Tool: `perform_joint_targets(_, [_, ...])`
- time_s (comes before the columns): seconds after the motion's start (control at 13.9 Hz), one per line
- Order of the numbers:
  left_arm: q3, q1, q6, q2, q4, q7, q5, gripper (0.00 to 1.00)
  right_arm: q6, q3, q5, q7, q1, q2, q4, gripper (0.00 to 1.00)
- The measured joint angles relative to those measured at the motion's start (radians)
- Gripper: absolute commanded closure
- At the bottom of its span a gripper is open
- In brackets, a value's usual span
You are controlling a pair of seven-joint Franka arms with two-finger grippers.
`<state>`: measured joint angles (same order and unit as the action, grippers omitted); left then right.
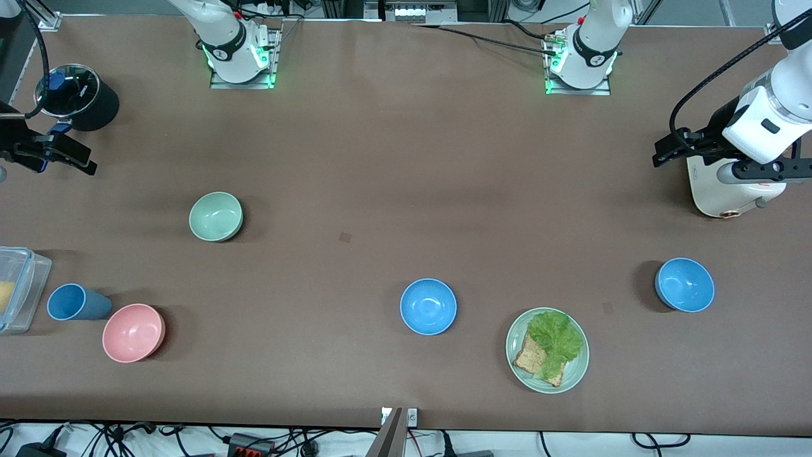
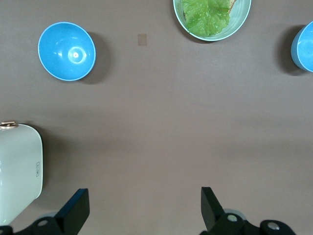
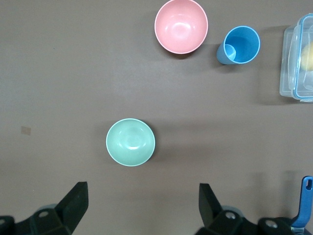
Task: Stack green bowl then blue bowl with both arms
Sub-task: 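Reach the right gripper down to the pale green bowl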
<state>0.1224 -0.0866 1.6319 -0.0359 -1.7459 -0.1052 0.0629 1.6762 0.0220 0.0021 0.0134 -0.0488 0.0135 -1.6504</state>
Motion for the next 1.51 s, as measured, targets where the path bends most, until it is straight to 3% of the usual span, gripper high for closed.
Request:
perform_joint_targets(0.72, [0.000,0.000,-0.010,0.006,0.011,0.000,0.000,0.00,0.000,0.000,0.000,0.000,0.000,0.027,-0.015,0.00])
perform_joint_targets(0.93, [0.000,0.000,-0.012,0.007,0.013,0.000,0.000,0.00,0.025,-0.003,0.000,0.000,0.000,0.129,-0.034,0.00])
perform_joint_targets(1.22, [0.000,0.000,-0.014,0.011,0.015,0.000,0.000,0.00,0.158,-0.009,-0.001,0.000,0.015,0.324,-0.053,0.00])
perform_joint_targets(1.51, [-0.001,0.000,-0.014,0.017,0.018,0.000,0.000,0.00,0.247,-0.009,-0.002,0.000,0.017,0.456,-0.128,0.00])
